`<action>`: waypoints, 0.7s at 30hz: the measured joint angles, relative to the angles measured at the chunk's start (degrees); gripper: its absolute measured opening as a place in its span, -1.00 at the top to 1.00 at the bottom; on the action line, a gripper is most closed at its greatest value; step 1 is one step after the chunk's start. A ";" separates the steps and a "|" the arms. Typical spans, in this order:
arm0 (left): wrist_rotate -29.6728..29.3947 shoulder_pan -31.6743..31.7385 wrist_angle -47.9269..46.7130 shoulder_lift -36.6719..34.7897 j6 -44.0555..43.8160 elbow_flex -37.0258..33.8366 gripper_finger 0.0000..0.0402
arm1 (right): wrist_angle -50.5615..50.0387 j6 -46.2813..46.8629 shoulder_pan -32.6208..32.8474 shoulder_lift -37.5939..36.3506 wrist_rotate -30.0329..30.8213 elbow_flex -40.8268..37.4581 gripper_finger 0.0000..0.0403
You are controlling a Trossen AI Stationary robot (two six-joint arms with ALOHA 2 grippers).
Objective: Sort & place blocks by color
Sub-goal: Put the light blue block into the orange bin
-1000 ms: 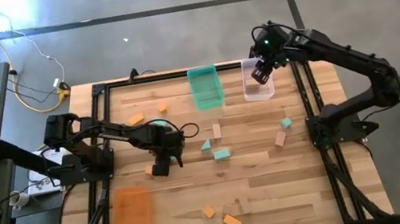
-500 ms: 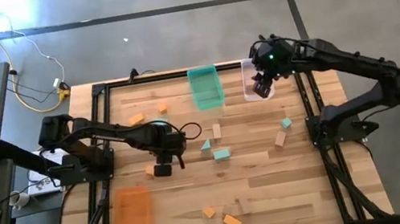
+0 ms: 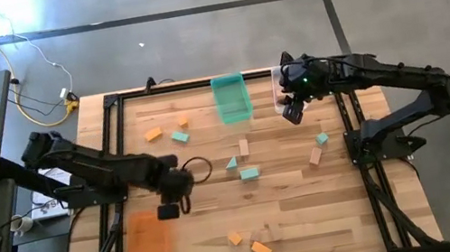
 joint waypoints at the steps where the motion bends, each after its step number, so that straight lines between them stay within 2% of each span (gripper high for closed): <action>1: 0.10 -1.41 -0.60 -0.86 -2.63 0.00 0.51 | 0.66 0.04 0.35 -0.02 0.02 0.00 0.22; 7: 0.63 -11.09 -2.18 -3.24 -18.96 0.00 0.51 | 2.65 0.24 2.24 0.00 0.00 0.00 0.22; 11: 1.13 -17.04 -2.84 -3.26 -27.87 -0.03 0.51 | 2.72 3.81 3.69 0.00 -1.51 0.00 0.22; 15: 1.09 -21.59 -2.90 -3.26 -34.71 -0.04 0.51 | 2.99 6.72 6.44 0.03 -3.84 -0.39 0.22; 21: 0.93 -27.00 -1.74 -3.31 -42.69 -1.04 0.51 | 3.28 11.01 12.42 1.18 -3.43 -0.44 0.22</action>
